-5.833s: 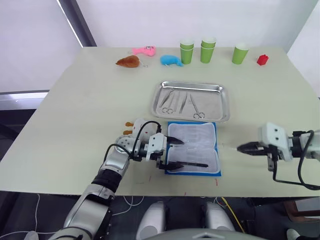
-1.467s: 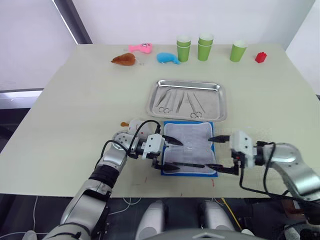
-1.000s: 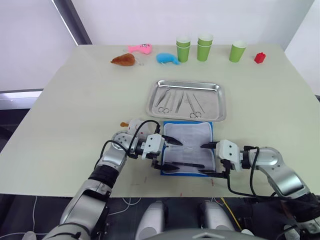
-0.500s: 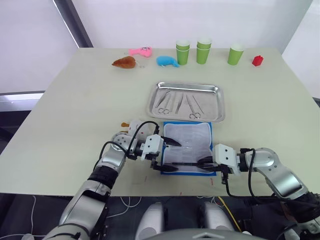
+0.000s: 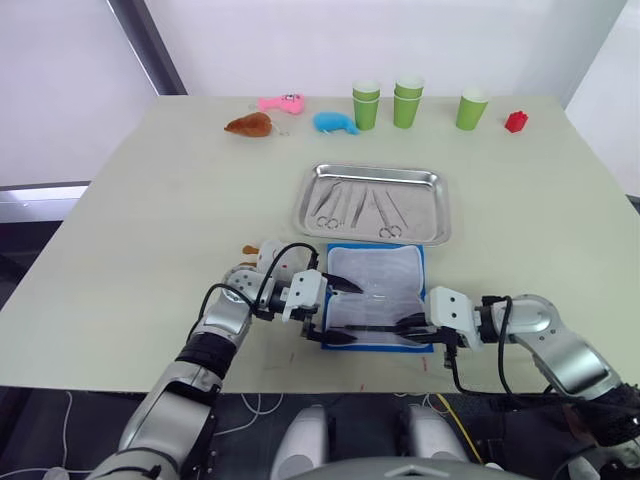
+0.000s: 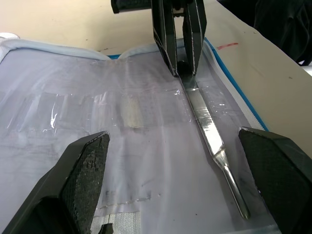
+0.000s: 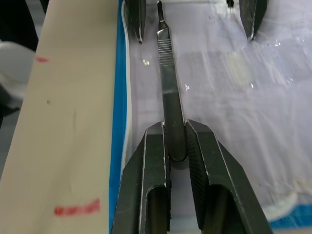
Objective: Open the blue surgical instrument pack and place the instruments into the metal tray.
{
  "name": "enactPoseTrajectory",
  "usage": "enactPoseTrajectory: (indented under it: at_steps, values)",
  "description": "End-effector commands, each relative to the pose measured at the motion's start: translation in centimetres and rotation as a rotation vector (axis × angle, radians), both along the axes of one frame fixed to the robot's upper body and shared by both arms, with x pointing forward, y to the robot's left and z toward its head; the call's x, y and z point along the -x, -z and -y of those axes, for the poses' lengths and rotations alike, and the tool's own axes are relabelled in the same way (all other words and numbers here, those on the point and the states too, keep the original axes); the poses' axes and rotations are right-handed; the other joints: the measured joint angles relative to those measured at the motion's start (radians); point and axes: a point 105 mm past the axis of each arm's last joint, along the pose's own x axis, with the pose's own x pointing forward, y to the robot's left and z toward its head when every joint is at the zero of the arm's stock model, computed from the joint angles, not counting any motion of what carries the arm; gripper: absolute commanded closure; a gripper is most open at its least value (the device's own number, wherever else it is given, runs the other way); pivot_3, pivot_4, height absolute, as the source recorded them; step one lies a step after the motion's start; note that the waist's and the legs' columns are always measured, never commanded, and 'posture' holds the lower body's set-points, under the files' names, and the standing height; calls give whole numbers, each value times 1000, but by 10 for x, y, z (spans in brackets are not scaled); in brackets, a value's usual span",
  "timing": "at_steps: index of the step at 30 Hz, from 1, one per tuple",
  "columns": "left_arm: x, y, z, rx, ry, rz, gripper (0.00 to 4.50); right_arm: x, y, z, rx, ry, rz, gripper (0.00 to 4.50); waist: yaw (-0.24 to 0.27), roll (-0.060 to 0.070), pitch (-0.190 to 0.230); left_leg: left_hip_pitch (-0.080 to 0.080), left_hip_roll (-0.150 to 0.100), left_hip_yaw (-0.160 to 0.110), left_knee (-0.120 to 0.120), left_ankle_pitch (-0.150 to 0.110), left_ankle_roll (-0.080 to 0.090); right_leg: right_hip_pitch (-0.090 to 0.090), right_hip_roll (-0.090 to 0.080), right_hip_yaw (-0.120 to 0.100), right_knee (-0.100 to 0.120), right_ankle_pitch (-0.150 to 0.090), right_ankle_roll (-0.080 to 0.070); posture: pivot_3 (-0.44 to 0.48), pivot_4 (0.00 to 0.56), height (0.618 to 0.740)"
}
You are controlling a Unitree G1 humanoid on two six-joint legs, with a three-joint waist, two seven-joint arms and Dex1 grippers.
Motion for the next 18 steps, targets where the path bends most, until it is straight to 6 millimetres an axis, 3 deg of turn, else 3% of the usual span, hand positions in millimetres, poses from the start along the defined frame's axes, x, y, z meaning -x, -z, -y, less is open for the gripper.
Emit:
enactPoseTrajectory:
  at_steps: [1, 12, 18]
  values:
    - [31, 52, -14, -179, 42, -165, 0, -5, -8, 5, 32, 22, 24, 4498, 0, 0, 0, 0, 0, 0, 0, 0, 0, 0, 0, 0, 0, 0, 0, 0, 150, 739]
    - [30, 53, -14, -184, 43, -165, 0, -9, -44, -1, 31, -1, 104, 4498, 1, 2, 2, -1, 0, -1, 0, 0, 0, 0, 0, -1, 0, 0, 0, 0, 150, 739]
    - [30, 53, -12, -179, 43, -164, 0, -8, -50, 3, 72, -12, 123, 4498, 2, 2, 2, -1, -1, 0, 0, 0, 0, -1, -1, -1, -1, -1, 1, 0, 150, 739]
